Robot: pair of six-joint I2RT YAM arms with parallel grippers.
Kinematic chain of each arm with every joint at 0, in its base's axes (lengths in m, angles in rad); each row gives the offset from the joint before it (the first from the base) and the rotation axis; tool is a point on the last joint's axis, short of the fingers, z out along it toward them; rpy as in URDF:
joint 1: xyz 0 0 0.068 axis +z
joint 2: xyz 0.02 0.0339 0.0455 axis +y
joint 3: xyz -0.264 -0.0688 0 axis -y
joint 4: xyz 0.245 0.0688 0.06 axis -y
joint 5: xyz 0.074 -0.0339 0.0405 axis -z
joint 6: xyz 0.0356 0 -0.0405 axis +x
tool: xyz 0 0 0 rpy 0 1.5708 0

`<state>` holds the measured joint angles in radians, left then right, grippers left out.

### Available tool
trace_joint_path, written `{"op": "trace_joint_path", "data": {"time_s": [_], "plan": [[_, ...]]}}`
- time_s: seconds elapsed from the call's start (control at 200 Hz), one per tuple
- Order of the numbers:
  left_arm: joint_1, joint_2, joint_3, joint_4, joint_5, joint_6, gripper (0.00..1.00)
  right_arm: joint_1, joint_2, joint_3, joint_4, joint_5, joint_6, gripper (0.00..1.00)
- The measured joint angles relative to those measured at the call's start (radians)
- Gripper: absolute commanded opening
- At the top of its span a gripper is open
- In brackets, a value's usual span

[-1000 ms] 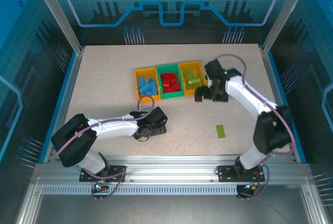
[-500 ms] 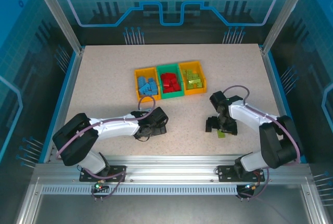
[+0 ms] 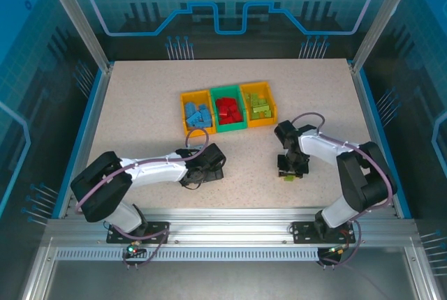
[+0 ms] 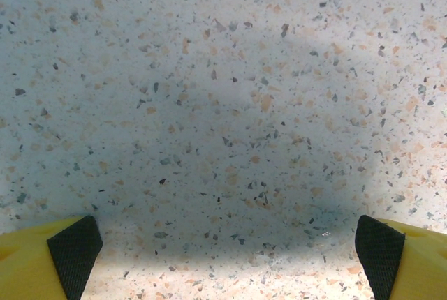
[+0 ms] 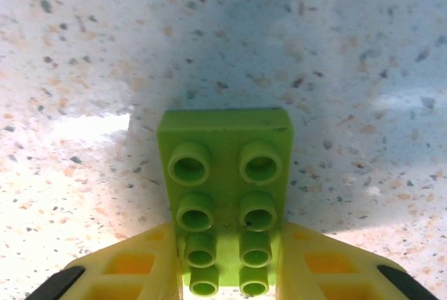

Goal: Sort the legos into containers by color

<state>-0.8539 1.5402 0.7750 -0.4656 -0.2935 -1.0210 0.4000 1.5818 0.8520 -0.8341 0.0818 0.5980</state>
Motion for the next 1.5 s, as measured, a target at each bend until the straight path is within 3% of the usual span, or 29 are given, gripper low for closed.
{"op": "trace_joint_path", "data": {"time_s": [0.16, 0.31, 0.655, 0.84, 0.915, 0.965, 1.055, 1.181, 1.371, 1.501], "plan": [[0.000, 0.004, 0.004, -0.005, 0.000, 0.002, 0.99, 0.034, 0.066, 0.167, 0.004, 0.000, -0.015, 0.30], [0.000, 0.004, 0.008, -0.008, 0.002, 0.002, 0.99, 0.035, 0.151, 0.464, -0.011, 0.005, -0.055, 0.30], [0.000, 0.003, 0.008, -0.008, 0.001, 0.000, 0.99, -0.020, 0.568, 1.125, -0.102, 0.006, -0.137, 0.35], [0.000, -0.004, 0.007, -0.007, 0.002, -0.002, 0.99, -0.043, 0.699, 1.263, -0.166, 0.013, -0.161, 0.53], [0.000, -0.005, 0.007, -0.007, 0.002, -0.002, 0.99, -0.050, 0.702, 1.264, -0.177, 0.013, -0.162, 0.82], [0.000, -0.005, 0.007, -0.007, 0.002, -0.002, 0.99, -0.053, 0.698, 1.262, -0.175, 0.012, -0.166, 0.91], [0.000, -0.007, 0.007, -0.006, 0.002, -0.002, 0.99, -0.054, 0.664, 1.211, -0.155, 0.011, -0.180, 0.94], [0.000, -0.023, 0.006, -0.008, 0.000, -0.002, 0.99, -0.054, 0.523, 1.014, -0.086, 0.018, -0.206, 0.99], [0.000, -0.120, 0.002, -0.048, -0.074, 0.000, 0.99, -0.070, 0.139, 0.576, 0.150, 0.116, -0.283, 1.00], [0.011, -0.259, -0.002, -0.105, -0.181, 0.029, 0.99, -0.175, -0.096, 0.283, 0.367, 0.182, -0.323, 1.00]]}}
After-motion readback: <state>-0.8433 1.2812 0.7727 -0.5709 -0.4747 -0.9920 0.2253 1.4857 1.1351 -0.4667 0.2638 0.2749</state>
